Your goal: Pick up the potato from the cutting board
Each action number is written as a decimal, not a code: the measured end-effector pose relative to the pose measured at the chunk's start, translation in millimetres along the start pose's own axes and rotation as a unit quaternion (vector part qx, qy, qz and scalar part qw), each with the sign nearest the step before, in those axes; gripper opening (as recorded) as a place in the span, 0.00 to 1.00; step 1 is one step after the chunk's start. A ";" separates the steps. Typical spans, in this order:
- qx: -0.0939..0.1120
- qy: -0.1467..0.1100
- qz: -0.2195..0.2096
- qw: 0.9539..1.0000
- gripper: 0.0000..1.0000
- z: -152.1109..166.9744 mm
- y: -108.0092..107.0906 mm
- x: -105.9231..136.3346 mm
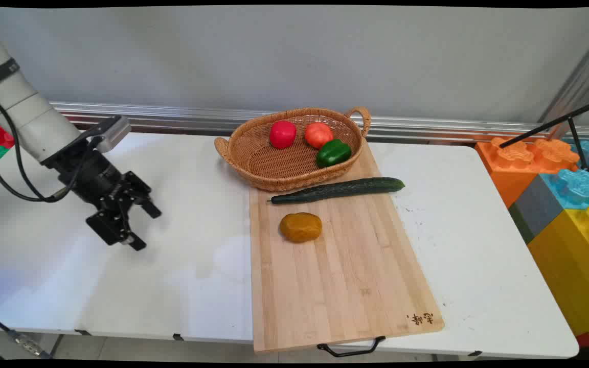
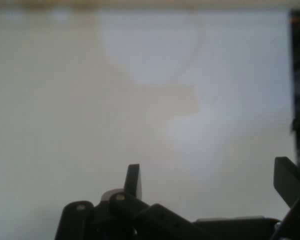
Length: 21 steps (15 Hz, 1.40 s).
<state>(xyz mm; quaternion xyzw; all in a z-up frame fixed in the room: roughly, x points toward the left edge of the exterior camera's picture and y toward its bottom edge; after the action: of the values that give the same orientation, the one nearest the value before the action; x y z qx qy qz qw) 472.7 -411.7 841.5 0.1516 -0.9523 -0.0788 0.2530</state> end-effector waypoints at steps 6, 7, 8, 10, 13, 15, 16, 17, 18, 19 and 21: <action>-0.021 0.078 0.035 0.996 1.00 13.6 -2.8 29.7; -0.022 0.085 0.038 0.995 1.00 16.3 -3.7 32.3; -0.025 0.097 0.043 0.994 1.00 21.3 -5.0 36.8; -0.026 0.114 0.052 0.992 1.00 31.3 -7.9 45.2; -0.024 0.140 0.060 0.988 1.00 50.3 -12.7 60.0; -0.018 0.155 0.069 0.985 1.00 66.5 -17.4 70.8; -0.012 0.159 0.072 0.984 1.00 73.0 -19.8 74.6; -0.005 0.162 0.075 0.984 1.00 80.3 -22.8 78.4; 0.000 0.163 0.077 0.984 1.00 88.4 -25.2 80.4; 0.004 0.164 0.078 0.983 1.00 95.6 -27.0 82.1; 0.011 0.167 0.079 0.983 1.00 110.3 -29.7 85.5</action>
<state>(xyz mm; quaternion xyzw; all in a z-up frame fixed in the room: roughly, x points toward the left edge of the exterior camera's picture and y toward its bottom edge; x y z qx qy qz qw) 353.7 -459.7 779.1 0.0896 -0.9063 -0.0221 0.4124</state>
